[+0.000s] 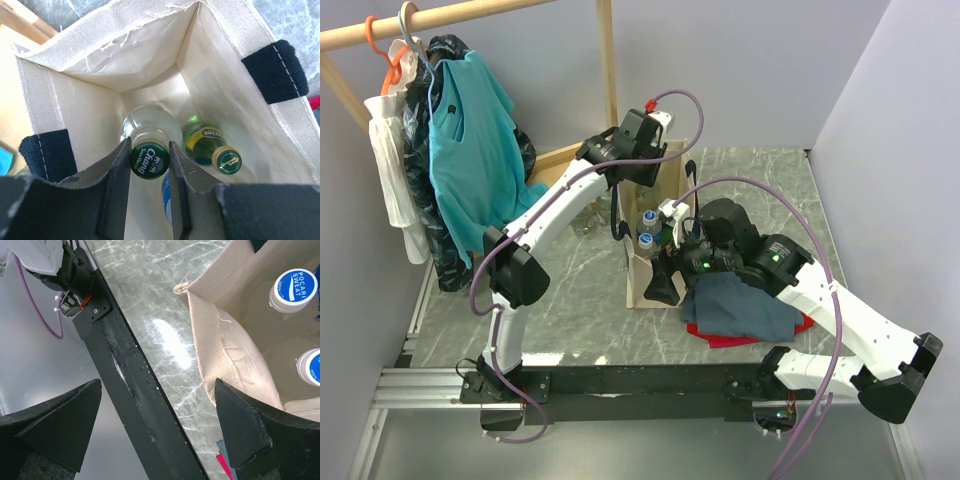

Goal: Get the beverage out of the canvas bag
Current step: Take out the drink from the canvas bag.

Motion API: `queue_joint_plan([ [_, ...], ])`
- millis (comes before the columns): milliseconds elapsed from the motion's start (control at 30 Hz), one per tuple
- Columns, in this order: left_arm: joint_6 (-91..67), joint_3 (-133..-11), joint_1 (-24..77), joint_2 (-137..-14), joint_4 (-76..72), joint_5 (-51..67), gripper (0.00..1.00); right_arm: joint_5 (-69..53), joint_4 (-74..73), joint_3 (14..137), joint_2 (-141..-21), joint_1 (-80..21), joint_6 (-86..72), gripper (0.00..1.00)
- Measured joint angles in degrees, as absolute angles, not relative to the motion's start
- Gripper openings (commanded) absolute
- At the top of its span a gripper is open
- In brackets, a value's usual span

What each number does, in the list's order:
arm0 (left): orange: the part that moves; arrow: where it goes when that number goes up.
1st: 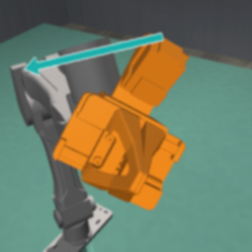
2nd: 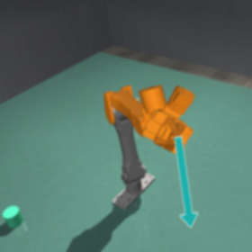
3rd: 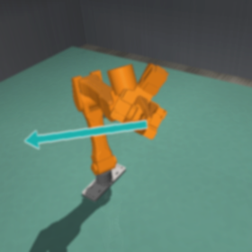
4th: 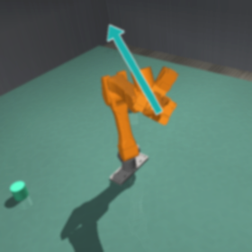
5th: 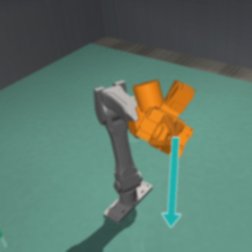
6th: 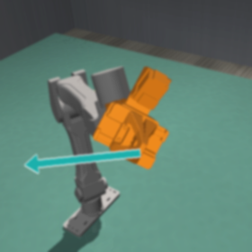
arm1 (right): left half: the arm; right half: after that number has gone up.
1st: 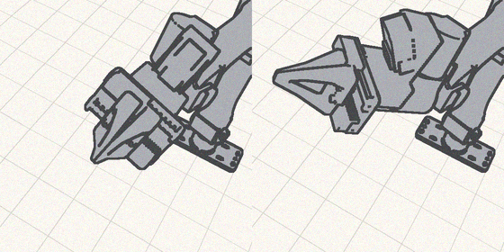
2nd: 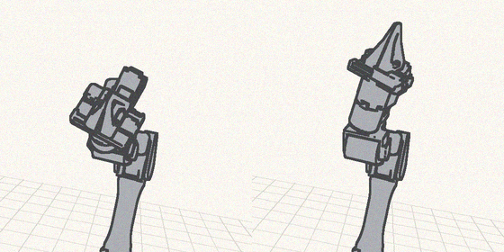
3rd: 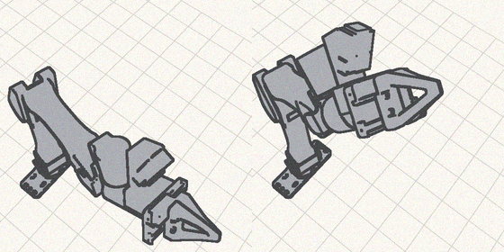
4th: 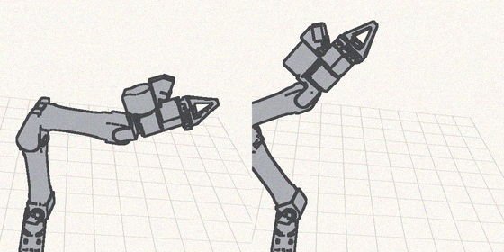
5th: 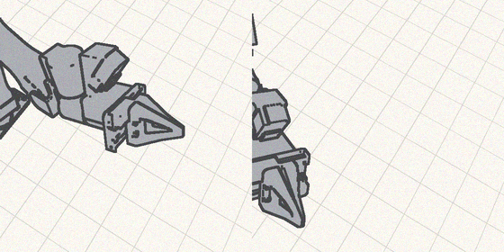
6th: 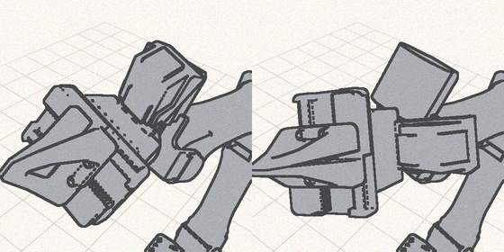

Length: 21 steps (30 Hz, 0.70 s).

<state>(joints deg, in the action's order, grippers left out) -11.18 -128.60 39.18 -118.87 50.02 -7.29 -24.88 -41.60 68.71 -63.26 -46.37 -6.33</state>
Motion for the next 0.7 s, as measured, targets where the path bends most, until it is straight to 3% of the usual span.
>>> queue_joint_plan([
  [700,-11.46,-128.60,39.18,-111.77,47.42,-6.74,0.01,-24.67,-41.50,68.69,-63.26,-46.37,-6.35,1.00],
])
